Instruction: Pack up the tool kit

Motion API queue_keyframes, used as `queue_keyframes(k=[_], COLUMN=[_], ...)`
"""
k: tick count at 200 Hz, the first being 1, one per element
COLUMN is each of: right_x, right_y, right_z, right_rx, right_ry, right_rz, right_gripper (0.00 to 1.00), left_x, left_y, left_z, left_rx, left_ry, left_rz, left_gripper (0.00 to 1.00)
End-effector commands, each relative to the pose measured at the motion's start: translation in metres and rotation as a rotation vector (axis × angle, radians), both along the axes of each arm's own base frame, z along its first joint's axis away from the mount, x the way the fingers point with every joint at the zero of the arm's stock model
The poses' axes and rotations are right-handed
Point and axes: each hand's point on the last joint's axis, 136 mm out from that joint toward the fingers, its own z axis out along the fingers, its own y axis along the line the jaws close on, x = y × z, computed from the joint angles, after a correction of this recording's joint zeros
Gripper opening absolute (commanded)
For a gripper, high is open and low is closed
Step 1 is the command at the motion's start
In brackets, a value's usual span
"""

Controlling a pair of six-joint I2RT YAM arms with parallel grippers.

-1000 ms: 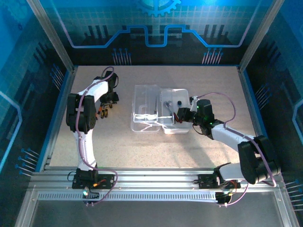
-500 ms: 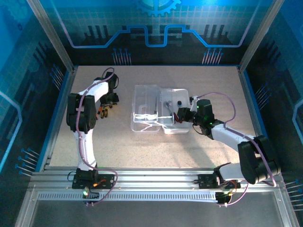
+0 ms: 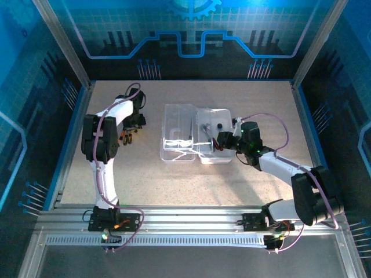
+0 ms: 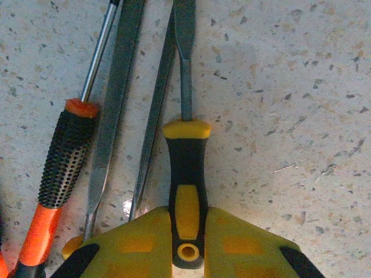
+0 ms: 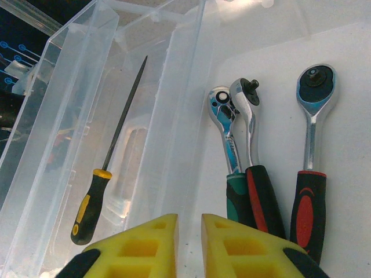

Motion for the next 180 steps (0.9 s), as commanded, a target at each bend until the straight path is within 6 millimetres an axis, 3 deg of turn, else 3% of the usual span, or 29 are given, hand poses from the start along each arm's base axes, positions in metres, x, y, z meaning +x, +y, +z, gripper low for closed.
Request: queue_keyframes(k=[1, 36, 78, 107, 131, 180], right_x=[0.003, 0.003, 0.002, 0.004, 0.010, 0.010], right_y=[0.000, 0.000, 0.000, 0.000, -0.011, -0.017], right_z=[0.010, 0.010, 0.012, 0.014, 0.016, 0.037], right_rx=[0.024, 0.022, 0.021, 0.012, -0.008, -0.006], right_ry=[-0.029, -0.029, -0.035, -0.044, -0.053, -0.062], right_rz=[-0.002, -0.004, -0.002, 0.003, -0.034, -0.035], right_gripper=[0.19, 0.19, 0.19, 0.19, 0.19, 0.19], left_x=[-0.005, -0.012, -0.035, -0.059, -0.078, -0.104], left_y=[-0.013, -0.025, -0.043, -0.067, -0.099, -0.142], left_z=[0.015, 0.051, 0.088, 0.108, 0.122, 0.164], left_rx=[-0.005, -0.011, -0.039, -0.052, -0.126, -0.178], left_ry=[-0.025, -0.119, -0.226, -0.295, -0.344, -0.454], left_rz=[-0.039, -0.051, -0.067, -0.116, -0.169, -0.289], left_gripper=[0.13, 0.11, 0.11, 0.10, 0.09, 0.10])
